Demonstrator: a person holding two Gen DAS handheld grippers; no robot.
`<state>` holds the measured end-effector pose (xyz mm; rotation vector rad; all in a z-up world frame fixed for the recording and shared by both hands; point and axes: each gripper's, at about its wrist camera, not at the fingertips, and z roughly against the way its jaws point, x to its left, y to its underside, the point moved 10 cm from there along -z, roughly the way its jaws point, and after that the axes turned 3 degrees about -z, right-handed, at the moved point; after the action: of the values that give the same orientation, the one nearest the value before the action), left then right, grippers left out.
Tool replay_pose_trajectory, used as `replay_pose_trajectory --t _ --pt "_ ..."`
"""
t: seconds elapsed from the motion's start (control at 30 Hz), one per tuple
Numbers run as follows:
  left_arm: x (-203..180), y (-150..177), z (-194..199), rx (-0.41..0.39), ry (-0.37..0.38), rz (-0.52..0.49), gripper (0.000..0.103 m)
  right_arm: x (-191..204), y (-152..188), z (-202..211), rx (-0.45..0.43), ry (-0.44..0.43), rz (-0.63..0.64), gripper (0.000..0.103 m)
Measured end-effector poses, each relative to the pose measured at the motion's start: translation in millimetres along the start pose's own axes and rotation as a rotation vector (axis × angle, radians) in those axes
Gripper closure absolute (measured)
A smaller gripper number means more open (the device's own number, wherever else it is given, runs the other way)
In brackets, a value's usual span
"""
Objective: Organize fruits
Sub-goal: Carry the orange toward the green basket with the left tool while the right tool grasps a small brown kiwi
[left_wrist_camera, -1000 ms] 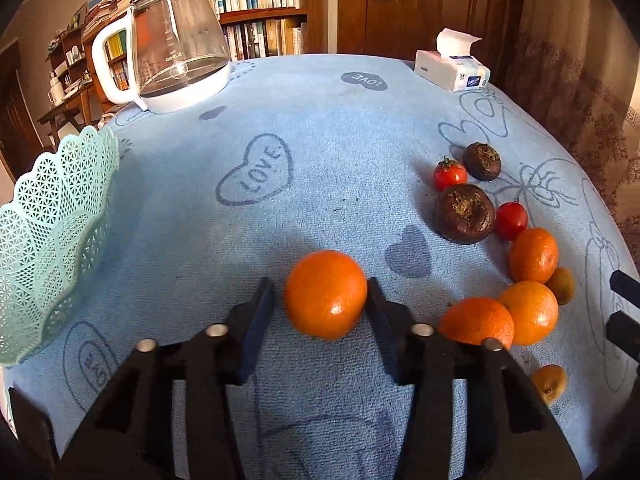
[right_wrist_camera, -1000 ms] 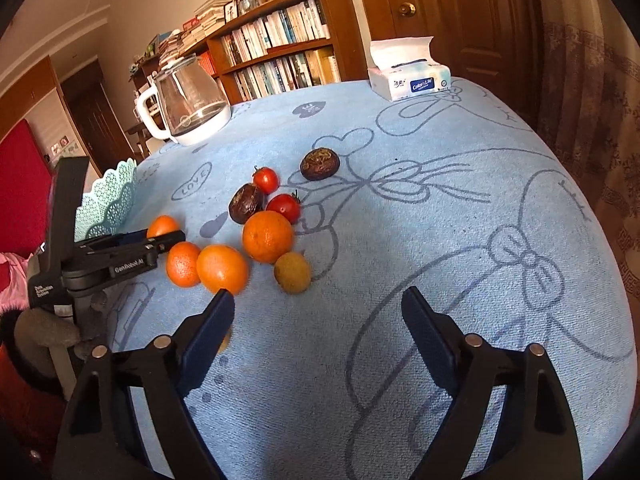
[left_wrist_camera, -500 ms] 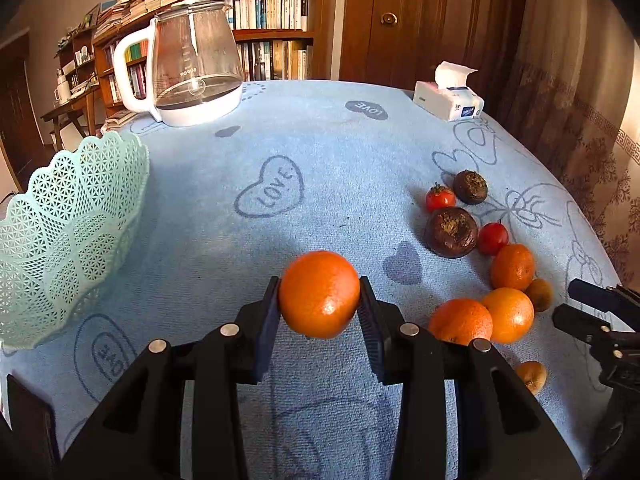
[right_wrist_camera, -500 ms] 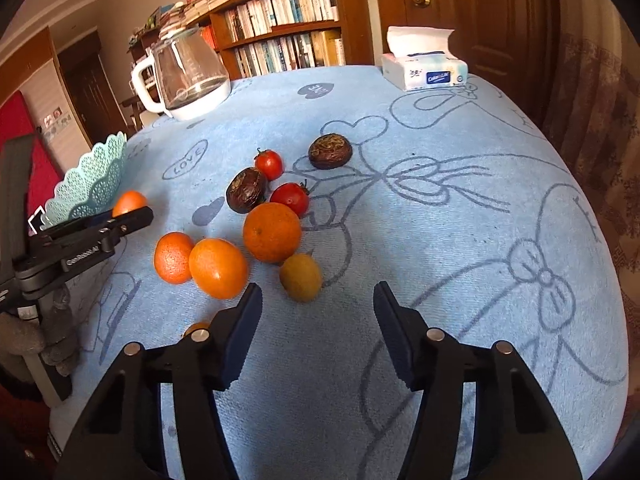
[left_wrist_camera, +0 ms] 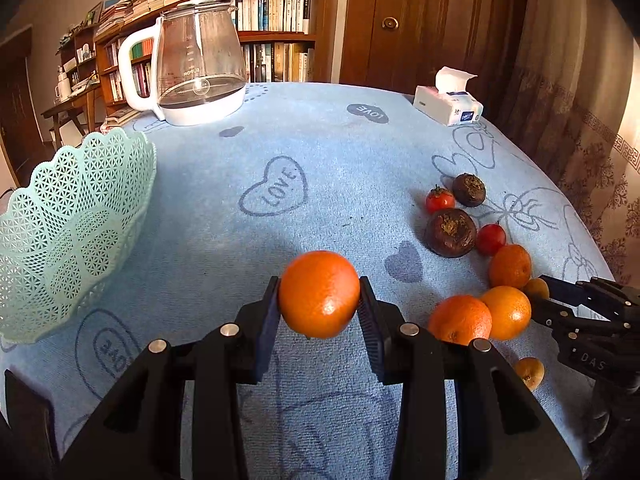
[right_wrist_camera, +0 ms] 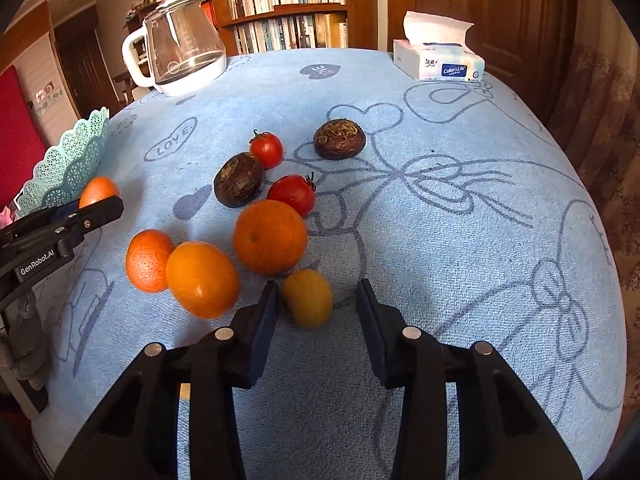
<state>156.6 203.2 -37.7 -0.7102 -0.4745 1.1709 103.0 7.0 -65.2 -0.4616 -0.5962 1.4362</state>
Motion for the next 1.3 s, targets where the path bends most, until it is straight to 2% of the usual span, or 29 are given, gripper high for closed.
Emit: replay_pose_trajectory --t 0.17,0.3,0.47,0.83,1.0,1.3 --pt "0 0 1 -0.004 -0.001 0.002 0.065 -2 0 -1 0.000 -0.023 -0.021 0.063" --pt "1 1 1 -0.006 -0.003 0.005 0.065 0 0 -1 -0.006 -0.002 -0.006 0.063" --pt "1 1 2 -0.014 -0.007 0.005 0.065 -2 -1 4 -0.031 0.007 -0.015 0.078" --pt "9 -7 15 -0.056 -0.027 0.015 0.065 -9 -9 25 -0.092 -0.005 -0.083 0.078" --pt "26 -17 29 -0.101 -0.077 0.023 0.065 -3 -19 36 -0.124 -0.020 -0.094 0.078" --pt "80 -42 54 -0.159 -0.224 0.029 0.064 30 -35 45 -0.165 -0.060 -0.071 0.078"
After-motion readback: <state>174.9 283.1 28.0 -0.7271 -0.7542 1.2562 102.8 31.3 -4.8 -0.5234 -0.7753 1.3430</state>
